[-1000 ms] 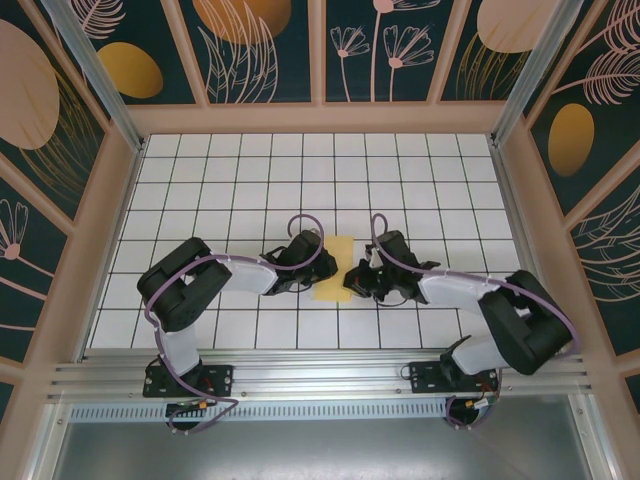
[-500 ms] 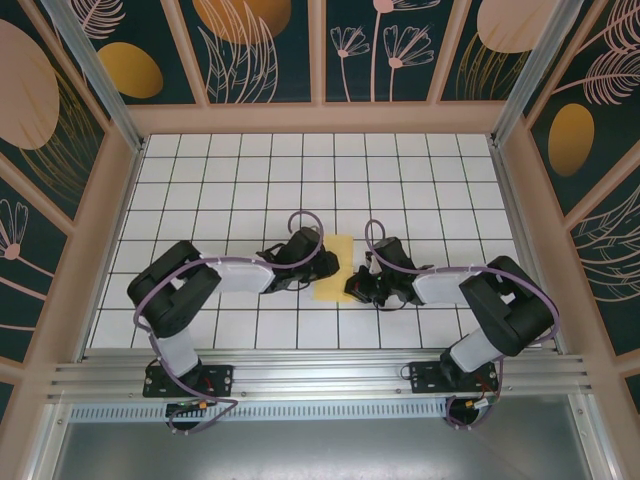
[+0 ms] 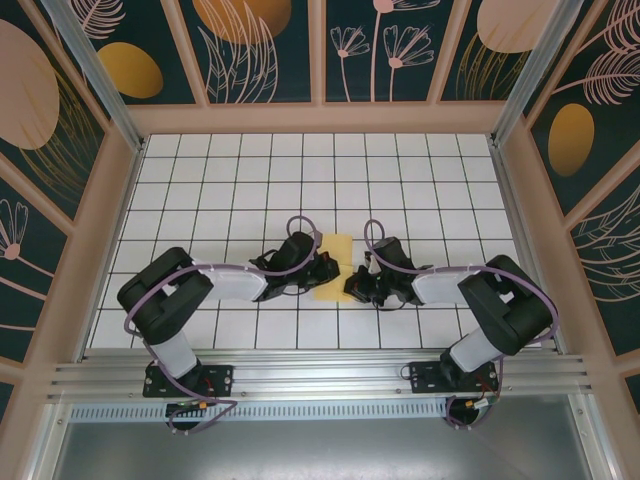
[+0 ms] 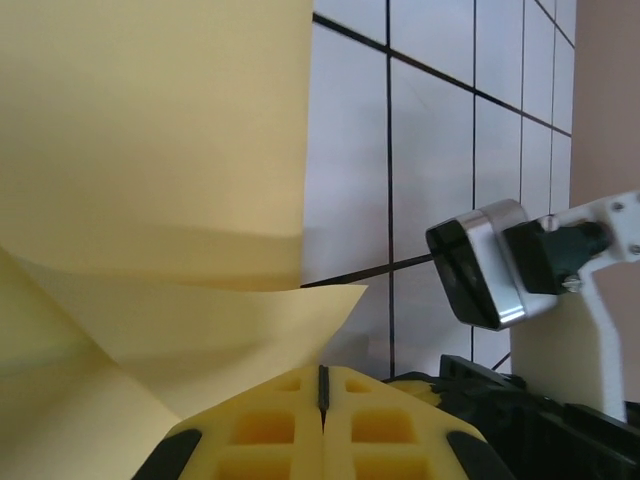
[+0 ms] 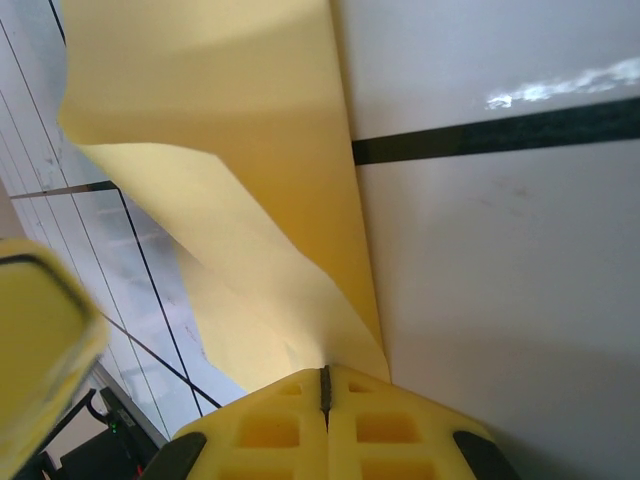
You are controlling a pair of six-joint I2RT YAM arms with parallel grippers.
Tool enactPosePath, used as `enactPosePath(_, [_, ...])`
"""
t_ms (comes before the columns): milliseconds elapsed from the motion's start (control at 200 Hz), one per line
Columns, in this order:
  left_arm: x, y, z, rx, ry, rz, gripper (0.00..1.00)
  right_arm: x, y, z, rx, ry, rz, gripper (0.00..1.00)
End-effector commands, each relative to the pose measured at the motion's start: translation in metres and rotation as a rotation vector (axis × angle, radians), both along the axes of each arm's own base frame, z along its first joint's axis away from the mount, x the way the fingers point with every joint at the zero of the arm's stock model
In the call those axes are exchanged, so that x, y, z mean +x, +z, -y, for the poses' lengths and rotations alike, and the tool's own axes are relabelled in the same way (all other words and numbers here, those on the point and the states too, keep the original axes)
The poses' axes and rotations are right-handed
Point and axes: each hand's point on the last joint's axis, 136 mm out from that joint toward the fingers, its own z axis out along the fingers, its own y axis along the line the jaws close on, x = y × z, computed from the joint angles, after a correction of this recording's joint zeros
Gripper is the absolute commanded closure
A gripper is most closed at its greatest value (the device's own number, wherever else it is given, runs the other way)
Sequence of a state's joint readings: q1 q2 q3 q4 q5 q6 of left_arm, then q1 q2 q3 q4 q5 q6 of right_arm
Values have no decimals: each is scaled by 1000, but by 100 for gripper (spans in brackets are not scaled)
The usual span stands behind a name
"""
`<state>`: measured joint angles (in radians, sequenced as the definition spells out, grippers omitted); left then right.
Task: Fold a paper plane with a square sheet of paper (pick it up from the middle)
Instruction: Fold the triangle a second time at the center of the table.
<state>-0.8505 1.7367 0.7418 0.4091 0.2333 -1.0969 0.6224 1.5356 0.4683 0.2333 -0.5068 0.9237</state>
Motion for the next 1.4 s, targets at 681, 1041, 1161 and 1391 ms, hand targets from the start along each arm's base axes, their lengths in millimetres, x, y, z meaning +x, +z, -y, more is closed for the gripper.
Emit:
enactPosePath(681, [5, -70, -45, 276, 161, -27, 97, -43, -55, 45, -265, 1, -164, 100])
enactPosePath(1041, [25, -63, -59, 294, 200, 38, 95, -48, -61, 53, -317, 12, -172, 100])
enactPosePath(1161, [29, -65, -68, 296, 215, 31, 95, -49, -62, 53, -320, 14, -175, 100])
enactPosePath(1391, [37, -68, -84, 314, 240, 20, 95, -50, -63, 54, -327, 16, -184, 100])
